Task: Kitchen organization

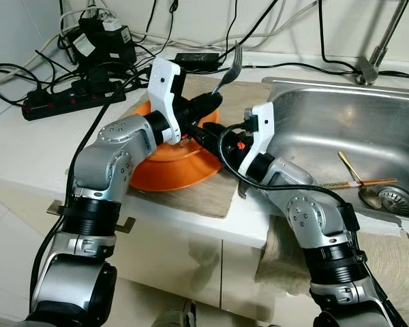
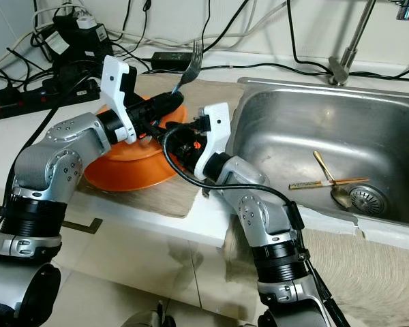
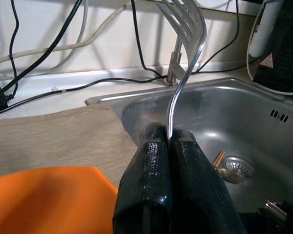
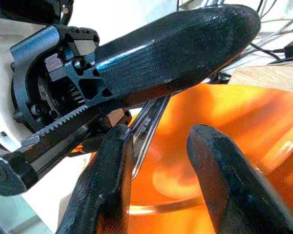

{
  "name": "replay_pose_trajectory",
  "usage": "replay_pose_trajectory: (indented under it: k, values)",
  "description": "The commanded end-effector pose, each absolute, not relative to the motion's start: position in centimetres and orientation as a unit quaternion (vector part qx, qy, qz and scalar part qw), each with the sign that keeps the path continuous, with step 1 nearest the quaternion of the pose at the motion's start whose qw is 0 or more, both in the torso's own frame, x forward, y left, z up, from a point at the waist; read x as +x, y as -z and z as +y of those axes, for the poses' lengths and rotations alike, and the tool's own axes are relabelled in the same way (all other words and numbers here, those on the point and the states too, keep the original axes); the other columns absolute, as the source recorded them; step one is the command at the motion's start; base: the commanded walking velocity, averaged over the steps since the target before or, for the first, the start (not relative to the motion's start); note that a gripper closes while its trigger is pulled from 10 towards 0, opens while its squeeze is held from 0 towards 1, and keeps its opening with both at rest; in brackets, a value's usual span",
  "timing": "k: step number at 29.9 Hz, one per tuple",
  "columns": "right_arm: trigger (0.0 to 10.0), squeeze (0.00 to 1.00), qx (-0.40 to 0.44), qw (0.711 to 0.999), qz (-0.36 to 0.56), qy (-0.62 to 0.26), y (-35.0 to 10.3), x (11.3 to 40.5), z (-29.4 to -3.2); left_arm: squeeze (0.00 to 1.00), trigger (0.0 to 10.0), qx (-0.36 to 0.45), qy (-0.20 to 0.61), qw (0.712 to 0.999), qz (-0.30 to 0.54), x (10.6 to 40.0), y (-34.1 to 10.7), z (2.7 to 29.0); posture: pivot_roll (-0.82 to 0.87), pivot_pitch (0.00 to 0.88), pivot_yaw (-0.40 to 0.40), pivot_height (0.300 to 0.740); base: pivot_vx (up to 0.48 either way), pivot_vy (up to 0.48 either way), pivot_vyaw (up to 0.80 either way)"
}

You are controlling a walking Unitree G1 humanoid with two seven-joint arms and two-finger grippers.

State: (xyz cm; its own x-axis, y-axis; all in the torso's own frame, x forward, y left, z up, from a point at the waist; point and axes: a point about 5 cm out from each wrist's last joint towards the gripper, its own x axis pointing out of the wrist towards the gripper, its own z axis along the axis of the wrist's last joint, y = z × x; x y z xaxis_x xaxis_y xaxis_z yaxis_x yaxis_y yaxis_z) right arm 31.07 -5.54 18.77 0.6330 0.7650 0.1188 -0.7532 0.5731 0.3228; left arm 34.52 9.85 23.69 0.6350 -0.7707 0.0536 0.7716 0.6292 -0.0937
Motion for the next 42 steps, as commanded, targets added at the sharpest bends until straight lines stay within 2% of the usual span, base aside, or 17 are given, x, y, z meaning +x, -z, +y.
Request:
replay_pose_trajectory:
  k: [1, 19, 23, 24, 26, 30, 42]
  values:
    - [10.0, 0.0, 0.176, 0.883, 0.006, -0.435, -19.5, 30.8, -4.8, 0.0, 0.0, -0.057, 0.455, 0.889, -0.011, 34.1, -24.3, 8.7, 0.05, 0.004, 0.096, 0.74, 0.0, 0.0, 0.0]
    - [10.0, 0.0, 0.204, 0.881, 0.018, -0.427, -19.0, 30.9, -3.6, 0.0, 0.0, -0.121, 0.488, 0.864, -0.042, 33.2, -27.5, 7.3, 0.06, 0.008, 0.104, 0.74, 0.0, 0.0, 0.0]
    - [10.0, 0.0, 0.205, 0.881, 0.016, -0.425, -19.1, 30.9, -3.8, 0.0, 0.0, -0.081, 0.478, 0.874, -0.035, 33.4, -26.6, 7.7, 0.06, 0.009, 0.105, 0.74, 0.0, 0.0, 0.0]
    - [10.0, 0.0, 0.203, 0.882, 0.013, -0.425, -19.2, 30.8, -4.3, 0.0, 0.0, -0.036, 0.461, 0.886, -0.02, 33.9, -25.2, 8.6, 0.06, 0.012, 0.105, 0.74, 0.0, 0.0, 0.0]
    - [10.0, 0.0, 0.201, 0.882, 0.009, -0.425, -19.5, 30.7, -4.8, 0.0, 0.0, 0.005, 0.438, 0.899, -0.007, 34.6, -24.0, 9.7, 0.06, 0.013, 0.104, 0.74, 0.0, 0.0, 0.0]
    - [10.0, 0.0, 0.19, 0.885, 0.002, -0.424, -19.8, 30.6, -5.9, 0.0, 0.0, 0.018, 0.402, 0.915, 0.002, 35.8, -23.6, 11.5, 0.05, 0.014, 0.102, 0.74, 0.0, 0.0, 0.0]
    - [10.0, 0.0, 0.189, 0.894, -0.001, -0.406, -20.0, 30.6, -7.1, 0.0, 0.0, 0.069, 0.376, 0.924, -0.004, 37.1, -23.3, 13.5, 0.04, 0.013, 0.104, 0.74, 0.0, 0.0, 0.0]
